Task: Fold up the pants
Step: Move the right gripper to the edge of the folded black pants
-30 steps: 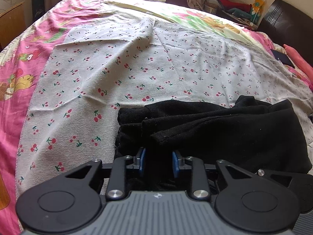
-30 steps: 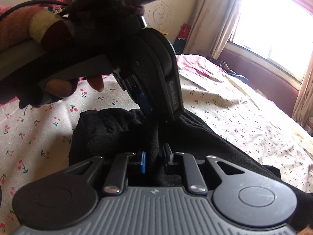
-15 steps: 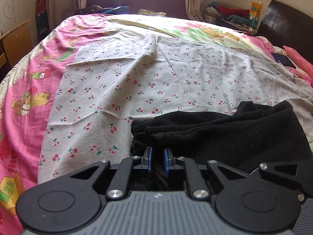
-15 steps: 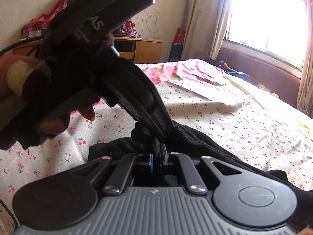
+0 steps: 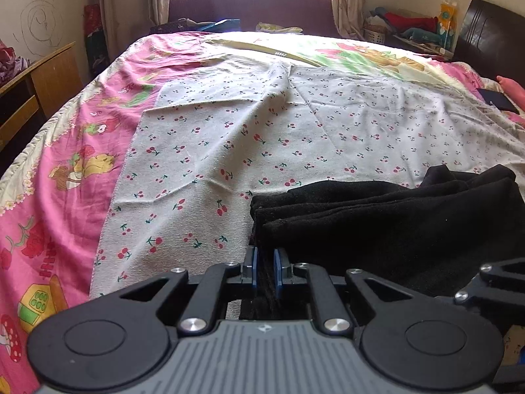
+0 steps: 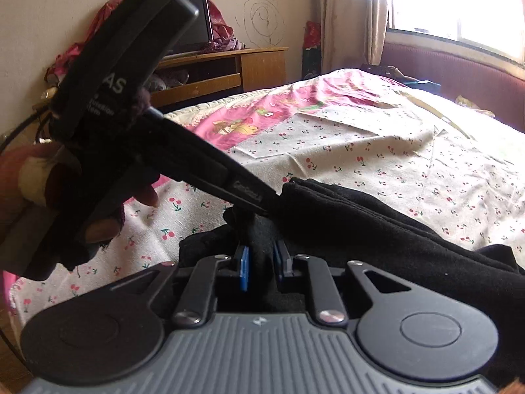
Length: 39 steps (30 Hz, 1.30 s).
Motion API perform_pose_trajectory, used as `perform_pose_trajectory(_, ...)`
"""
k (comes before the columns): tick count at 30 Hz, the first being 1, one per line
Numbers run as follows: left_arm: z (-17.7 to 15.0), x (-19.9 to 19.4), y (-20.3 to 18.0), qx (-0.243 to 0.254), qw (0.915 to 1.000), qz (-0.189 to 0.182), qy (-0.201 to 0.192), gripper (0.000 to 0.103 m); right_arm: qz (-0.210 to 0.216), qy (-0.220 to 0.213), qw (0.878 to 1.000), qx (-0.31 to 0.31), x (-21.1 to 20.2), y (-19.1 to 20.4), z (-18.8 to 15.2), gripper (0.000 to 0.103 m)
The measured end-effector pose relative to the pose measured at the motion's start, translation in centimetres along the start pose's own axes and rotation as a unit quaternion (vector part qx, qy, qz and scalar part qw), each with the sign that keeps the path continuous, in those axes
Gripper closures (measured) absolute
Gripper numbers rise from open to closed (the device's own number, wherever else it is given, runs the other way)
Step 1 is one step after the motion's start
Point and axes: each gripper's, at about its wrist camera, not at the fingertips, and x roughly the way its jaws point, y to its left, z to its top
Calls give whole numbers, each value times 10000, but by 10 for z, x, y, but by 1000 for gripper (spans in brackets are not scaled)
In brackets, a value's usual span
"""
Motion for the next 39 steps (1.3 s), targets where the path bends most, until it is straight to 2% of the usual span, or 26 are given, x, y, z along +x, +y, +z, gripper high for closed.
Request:
perform_pose_trajectory(2, 0, -12, -8, 94, 9998, 109, -139, 77, -161, -150, 9997, 64, -32, -19, -7, 84)
perform_pose_trajectory(5, 1, -27, -28, 237, 9990, 101, -357, 77, -763, -170, 9960, 436, -85, -68, -23, 83)
perform_pose_trajectory(7, 4, -32, -54, 378, 9981, -137, -461, 76, -1154, -99, 9899, 815, -113, -109, -33, 83)
perform_pose_trajectory(10, 8, -27, -100, 515, 9949, -731, -457, 76, -1650, -11, 9818, 945, -143, -165, -45, 82)
perform_pose_trajectory(12, 9, -16, -136, 557, 9901, -1234, -377, 76, -1704, 74, 9807, 959, -150, -197, -48, 80)
perform_pose_trajectory(13, 8, -8, -152, 576, 9873, -1450, -307, 76, -1644, 59, 9814, 990, -154, -209, -51, 80)
perform_pose_trajectory(15, 6, 10, -185, 652, 9817, -1783, -156, 75, -1183, 90, 9885, 934, -151, -232, -53, 80)
perform_pose_trajectory(18, 2, 32, -219, 787, 9759, -2033, -93, 75, -298, 264, 9968, 687, -131, -252, -55, 81)
perform_pose_trajectory(19, 1, 38, -227, 822, 9754, -2043, -69, 74, -111, 328, 9978, 569, -124, -254, -55, 83)
perform_pose_trajectory(20, 0, 44, -230, 849, 9759, -2011, -34, 74, -225, 425, 9982, 356, -114, -258, -57, 91)
perform_pose_trajectory(22, -5, 59, -229, 738, 9770, -1997, 153, 72, -744, 877, 9934, -13, -83, -272, -63, 93)
perform_pose_trajectory(23, -7, 61, -225, 619, 9767, -2046, 174, 71, -867, 1015, 9910, 75, -72, -281, -67, 88)
perform_pose_trajectory(27, -13, 56, -212, 353, 9740, -2235, 119, 71, -371, 706, 9958, 443, -82, -297, -59, 87)
perform_pose_trajectory(30, -8, 52, -212, 351, 9744, -2219, 60, 70, 433, 596, 9947, 721, -91, -304, -42, 83)
perform_pose_trajectory(33, -4, 48, -212, 430, 9764, -2117, -83, 70, 1153, 818, 9882, 594, -76, -298, -28, 82)
perform_pose_trajectory(34, -2, 51, -211, 404, 9761, -2133, -73, 69, 1351, 952, 9854, 402, -65, -293, -26, 75)
perform_pose_trajectory(35, -2, 52, -210, 383, 9765, -2121, -65, 69, 1372, 1125, 9839, 220, -54, -289, -26, 71)
perform_pose_trajectory(36, -2, 56, -209, 373, 9774, -2081, -52, 69, 1269, 1322, 9830, 78, -45, -286, -27, 74)
perform_pose_trajectory(37, -3, 57, -208, 360, 9777, -2069, -64, 69, 1097, 1485, 9828, -2, -38, -285, -29, 93)
perform_pose_trajectory(38, -3, 58, -206, 325, 9775, -2083, -96, 69, 990, 1558, 9828, 60, -35, -287, -29, 102)
perform_pose_trajectory(39, -3, 59, -205, 260, 9778, -2075, -150, 69, 944, 1605, 9823, 187, -35, -291, -29, 102)
